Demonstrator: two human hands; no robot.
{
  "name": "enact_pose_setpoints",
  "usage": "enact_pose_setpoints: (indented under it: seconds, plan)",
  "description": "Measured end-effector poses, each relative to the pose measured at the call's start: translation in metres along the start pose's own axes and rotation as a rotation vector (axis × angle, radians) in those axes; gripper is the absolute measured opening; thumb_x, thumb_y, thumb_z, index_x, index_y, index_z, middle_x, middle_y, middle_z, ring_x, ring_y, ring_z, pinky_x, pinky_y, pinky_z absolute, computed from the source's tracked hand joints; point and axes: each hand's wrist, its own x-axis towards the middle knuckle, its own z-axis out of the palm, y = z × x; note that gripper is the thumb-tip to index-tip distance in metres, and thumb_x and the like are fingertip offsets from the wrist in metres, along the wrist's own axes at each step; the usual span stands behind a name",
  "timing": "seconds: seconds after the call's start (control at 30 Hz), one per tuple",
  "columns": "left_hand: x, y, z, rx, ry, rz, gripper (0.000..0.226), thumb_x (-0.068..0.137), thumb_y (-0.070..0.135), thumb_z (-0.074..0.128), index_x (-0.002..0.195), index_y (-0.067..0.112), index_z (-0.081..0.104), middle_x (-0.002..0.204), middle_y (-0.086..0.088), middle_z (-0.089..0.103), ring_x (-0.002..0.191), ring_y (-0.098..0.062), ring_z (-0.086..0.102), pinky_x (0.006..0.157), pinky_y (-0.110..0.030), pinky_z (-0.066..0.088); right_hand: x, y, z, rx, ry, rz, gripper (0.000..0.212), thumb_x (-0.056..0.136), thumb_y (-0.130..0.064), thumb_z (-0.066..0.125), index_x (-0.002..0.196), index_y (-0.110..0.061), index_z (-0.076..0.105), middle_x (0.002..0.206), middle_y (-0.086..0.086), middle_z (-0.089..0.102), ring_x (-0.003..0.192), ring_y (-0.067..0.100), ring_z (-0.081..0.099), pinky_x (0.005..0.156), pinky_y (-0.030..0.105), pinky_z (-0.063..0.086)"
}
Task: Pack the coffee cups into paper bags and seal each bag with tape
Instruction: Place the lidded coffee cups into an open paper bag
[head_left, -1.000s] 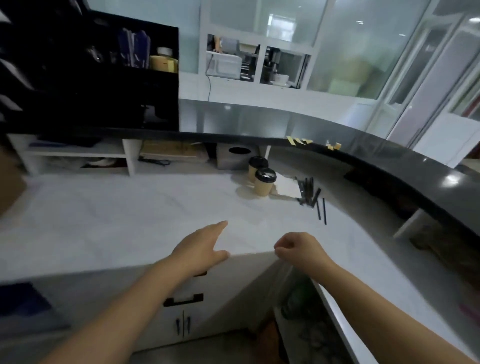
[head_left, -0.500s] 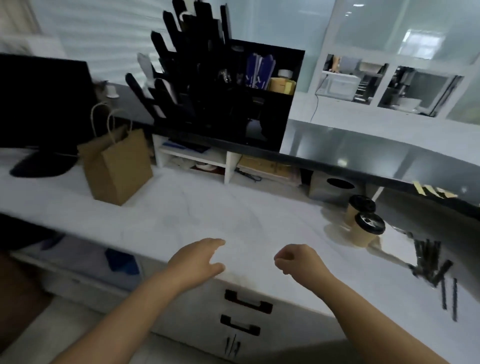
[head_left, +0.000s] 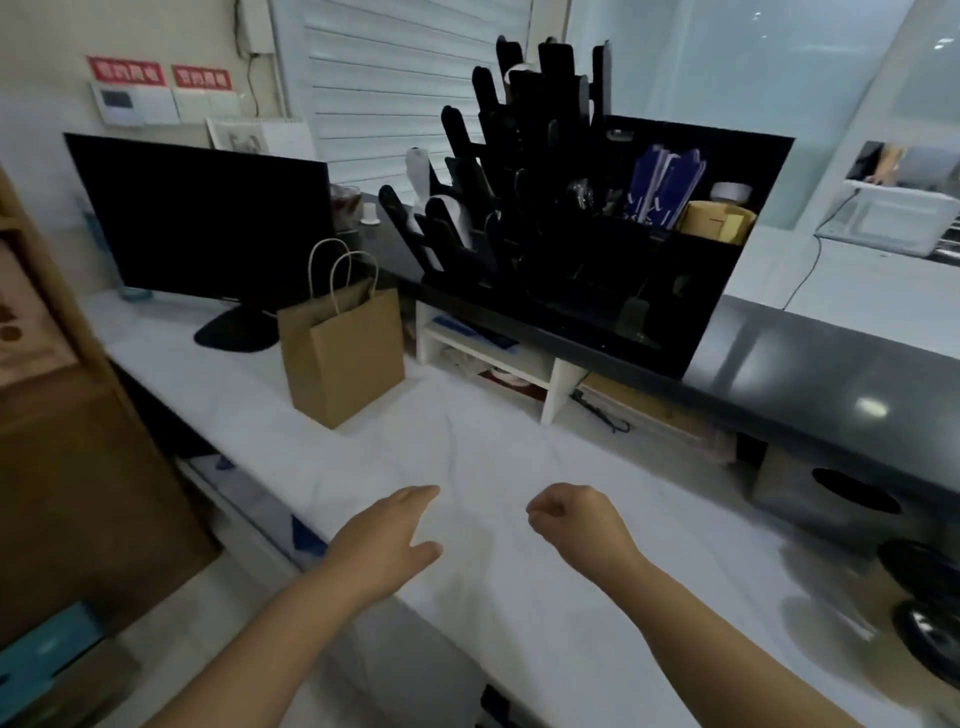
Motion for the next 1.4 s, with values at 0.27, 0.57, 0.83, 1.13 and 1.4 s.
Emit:
enact_pose_setpoints:
  seconds: [0.27,0.57,0.83,1.13,1.4]
  plan:
    - [0.031,-0.051,-0.044,0.07,0.188,-0.103,0.069,0.091,0.041,0.055,0.149,0.022,0.022,0.154,0.004,0.026,0.138,-0.013,0.03,0.109,-0.026,0.027,0.062,-0.042,0.03,-0.07,-0.029,-0.151,0.013,0.09,-0.026,0.058,0.097,-0.025,0.069,0.089,-0.011,0.065,0.081,0.007,0.06,0.068,0.02,0.048]
    - [0.12,-0.118,-0.129,0.237,0.335,-0.087,0.077,0.087,0.043,0.059,0.15,0.023,0.018,0.156,-0.001,0.021,0.143,-0.02,0.013,0.113,-0.039,0.018,0.137,-0.093,0.057,-0.129,-0.005,-0.149,0.013,0.09,-0.025,0.06,0.099,-0.023,0.07,0.097,-0.007,0.068,0.085,0.008,0.059,0.071,0.019,0.045]
    - [0.193,-0.16,-0.17,0.443,0.315,-0.106,0.087,0.085,0.047,0.058,0.15,0.014,0.01,0.157,-0.003,0.015,0.145,-0.023,0.0,0.117,-0.044,0.005,0.187,-0.124,0.085,-0.121,-0.004,-0.116,0.013,0.09,-0.025,0.06,0.096,-0.022,0.071,0.091,-0.009,0.067,0.083,0.007,0.061,0.07,0.018,0.048]
    - [0.217,-0.191,-0.167,0.384,0.463,0.052,0.052,0.089,0.033,0.059,0.135,0.015,0.045,0.135,-0.002,0.051,0.141,-0.02,0.02,0.115,-0.038,0.01,0.217,-0.137,0.101,-0.083,0.0,-0.046,0.011,0.089,-0.021,0.061,0.091,-0.019,0.071,0.083,-0.014,0.063,0.077,0.003,0.059,0.067,0.015,0.047]
    - [0.221,-0.217,-0.169,0.253,0.592,0.249,0.006,0.074,0.008,0.075,0.075,0.011,0.069,0.085,-0.004,0.071,0.109,-0.028,0.058,0.096,-0.041,0.039,0.23,-0.151,0.112,-0.055,0.006,-0.008,0.012,0.089,-0.02,0.061,0.095,-0.018,0.071,0.087,-0.01,0.066,0.082,0.005,0.061,0.074,0.02,0.05]
